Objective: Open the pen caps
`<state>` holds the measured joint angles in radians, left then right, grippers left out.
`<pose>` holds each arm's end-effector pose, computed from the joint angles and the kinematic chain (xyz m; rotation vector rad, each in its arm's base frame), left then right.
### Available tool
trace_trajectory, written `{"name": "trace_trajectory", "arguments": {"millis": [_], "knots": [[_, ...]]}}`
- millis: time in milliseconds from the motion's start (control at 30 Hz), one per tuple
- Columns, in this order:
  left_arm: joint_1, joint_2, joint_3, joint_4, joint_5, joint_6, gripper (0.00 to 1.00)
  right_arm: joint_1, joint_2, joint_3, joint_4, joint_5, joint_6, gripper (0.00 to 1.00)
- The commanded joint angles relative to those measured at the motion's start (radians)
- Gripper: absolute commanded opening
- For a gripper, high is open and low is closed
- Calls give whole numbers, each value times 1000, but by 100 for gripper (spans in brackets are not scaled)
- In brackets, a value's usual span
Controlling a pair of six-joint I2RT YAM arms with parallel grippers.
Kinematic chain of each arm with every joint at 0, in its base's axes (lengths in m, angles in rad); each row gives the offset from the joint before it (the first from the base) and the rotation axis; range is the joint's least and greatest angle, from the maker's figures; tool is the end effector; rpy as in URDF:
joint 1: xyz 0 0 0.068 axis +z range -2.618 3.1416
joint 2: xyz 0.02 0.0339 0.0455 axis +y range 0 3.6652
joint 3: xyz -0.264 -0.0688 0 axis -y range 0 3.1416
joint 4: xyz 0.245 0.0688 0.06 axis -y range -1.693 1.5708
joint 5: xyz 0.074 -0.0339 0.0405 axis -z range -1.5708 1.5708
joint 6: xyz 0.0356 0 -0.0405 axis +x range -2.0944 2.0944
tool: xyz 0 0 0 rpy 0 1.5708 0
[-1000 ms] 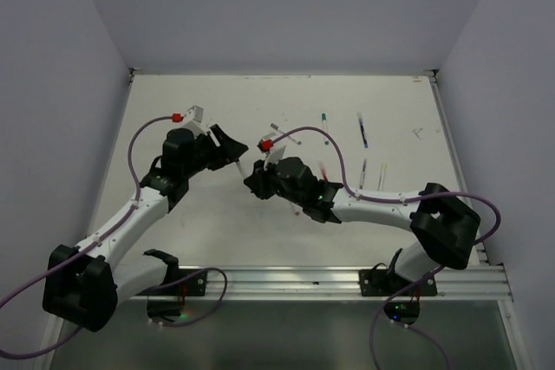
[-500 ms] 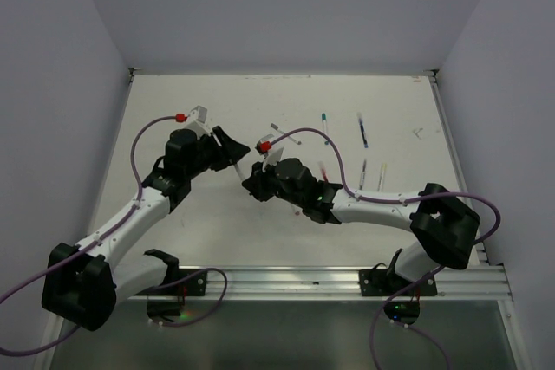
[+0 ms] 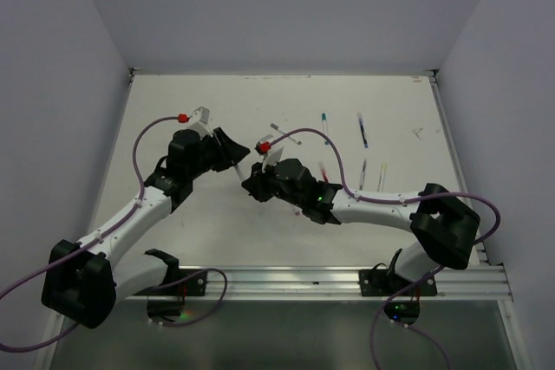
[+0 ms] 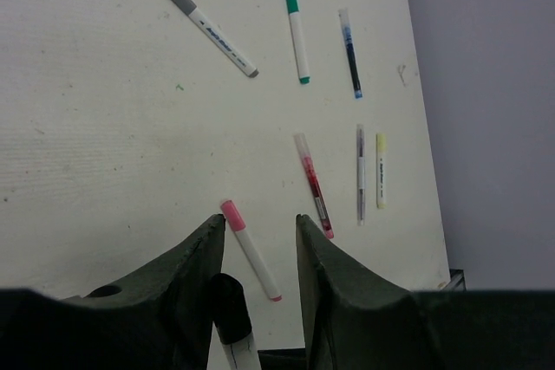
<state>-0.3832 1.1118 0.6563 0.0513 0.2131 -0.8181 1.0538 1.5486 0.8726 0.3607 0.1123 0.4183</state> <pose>0.2286 -0.1003 0.2535 -0.3080 2.0804 -0.9675 0.1749 0.2995 0.2370 -0.5431 1.9105 0.8842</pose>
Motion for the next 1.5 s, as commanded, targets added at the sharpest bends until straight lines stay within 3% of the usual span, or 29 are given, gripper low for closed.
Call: {"name": "trace_trajectory", "arguments": {"millis": [0, 167, 333, 400, 533, 567, 667, 800, 1000, 1233, 1467], "knots": [[-13, -3, -9, 47, -20, 20, 41, 8, -44, 11, 53, 9, -13, 0], [-13, -4, -7, 48, -26, 22, 29, 11, -44, 11, 53, 10, -13, 0], [-13, -9, -12, 55, -18, 23, 0, 11, -47, 6, 61, 12, -10, 0], [-13, -12, -14, 58, -14, 25, 0, 11, -51, 2, 66, 10, -9, 0], [-13, -32, -26, 70, -1, 31, 0, 12, -56, -9, 92, 13, -4, 33], [-13, -33, -29, 71, 6, 33, 0, 11, -56, -7, 93, 16, -3, 37], [-13, -49, -41, 87, 22, 36, 0, 11, -45, 11, 98, 21, -3, 45], [-13, -63, -52, 107, 37, 37, 0, 11, -36, 28, 100, 43, -9, 46], [-13, -76, -66, 137, 58, 34, 0, 11, -4, 51, 110, 47, -10, 36], [-13, -84, -58, 150, 55, 28, 0, 12, -2, 51, 100, 50, -26, 0], [-11, -73, 37, 139, -44, 42, 0, 12, -41, -17, 89, 40, -55, 0]]}}
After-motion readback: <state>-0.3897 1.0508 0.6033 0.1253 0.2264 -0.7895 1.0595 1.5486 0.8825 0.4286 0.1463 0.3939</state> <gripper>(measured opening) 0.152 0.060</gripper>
